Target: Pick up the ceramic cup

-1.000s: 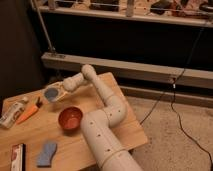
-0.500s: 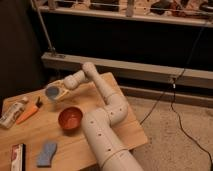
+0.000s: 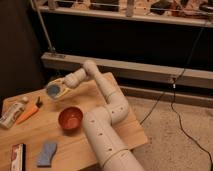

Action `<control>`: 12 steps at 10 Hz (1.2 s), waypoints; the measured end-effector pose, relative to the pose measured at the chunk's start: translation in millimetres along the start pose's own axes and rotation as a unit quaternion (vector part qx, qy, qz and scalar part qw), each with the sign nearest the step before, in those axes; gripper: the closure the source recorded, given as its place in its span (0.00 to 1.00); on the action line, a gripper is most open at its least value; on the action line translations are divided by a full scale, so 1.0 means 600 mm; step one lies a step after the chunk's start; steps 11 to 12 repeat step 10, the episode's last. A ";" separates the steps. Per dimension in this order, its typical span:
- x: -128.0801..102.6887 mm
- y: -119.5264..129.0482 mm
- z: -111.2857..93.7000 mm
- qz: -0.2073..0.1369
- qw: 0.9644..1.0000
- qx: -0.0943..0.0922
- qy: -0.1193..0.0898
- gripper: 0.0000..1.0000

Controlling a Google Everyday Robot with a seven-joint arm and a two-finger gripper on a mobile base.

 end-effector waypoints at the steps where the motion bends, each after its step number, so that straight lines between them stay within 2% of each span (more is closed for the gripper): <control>1: 0.006 0.004 -0.004 -0.006 1.000 -0.001 -0.002 1.00; 8: 0.030 0.014 -0.009 -0.044 0.999 0.002 0.000 1.00; 12: 0.030 0.012 -0.006 -0.048 0.999 0.004 0.003 1.00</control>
